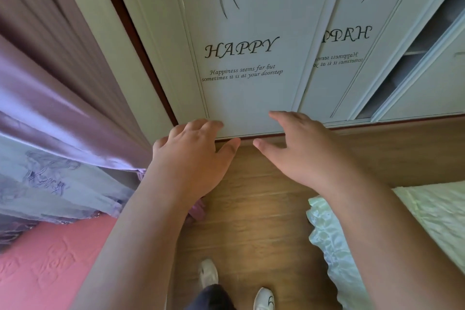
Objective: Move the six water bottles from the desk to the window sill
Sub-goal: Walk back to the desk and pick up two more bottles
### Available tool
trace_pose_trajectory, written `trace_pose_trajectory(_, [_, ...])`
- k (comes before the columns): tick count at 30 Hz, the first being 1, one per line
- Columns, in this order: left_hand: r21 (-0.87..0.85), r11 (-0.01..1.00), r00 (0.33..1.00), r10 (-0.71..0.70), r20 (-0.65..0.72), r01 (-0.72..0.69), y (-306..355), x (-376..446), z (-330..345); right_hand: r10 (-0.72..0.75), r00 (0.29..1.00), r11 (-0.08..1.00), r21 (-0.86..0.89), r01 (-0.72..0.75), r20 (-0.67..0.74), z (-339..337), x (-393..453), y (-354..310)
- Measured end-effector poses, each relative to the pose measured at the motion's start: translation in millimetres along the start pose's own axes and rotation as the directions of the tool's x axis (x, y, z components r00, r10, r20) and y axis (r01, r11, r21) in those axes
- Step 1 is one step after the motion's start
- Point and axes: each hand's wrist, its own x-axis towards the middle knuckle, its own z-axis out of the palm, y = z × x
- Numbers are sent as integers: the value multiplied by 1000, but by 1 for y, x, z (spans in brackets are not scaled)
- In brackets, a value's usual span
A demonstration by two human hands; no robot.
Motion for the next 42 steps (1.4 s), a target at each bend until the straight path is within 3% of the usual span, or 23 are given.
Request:
trace_pose_trajectory(13, [-97, 965, 970, 245, 7, -243, -15, 179, -18, 209, 974, 975, -61, -215, -92, -9, 128, -10])
trace_pose_trajectory(20, [-56, 924, 926, 377, -30, -379, -35, 262, -35, 294, 947, 954, -20, -299, -128, -6, 192, -33])
trace_pose_trajectory(33, [5, 937, 937, 349, 15, -349, -51, 335, -30, 306, 947, 952, 7, -307, -102, 1, 270, -32])
trace_pose_trajectory(42, [49, 946, 947, 321, -13, -321, -9, 396, -42, 237, 962, 971, 55, -232, -138, -25, 344, 8])
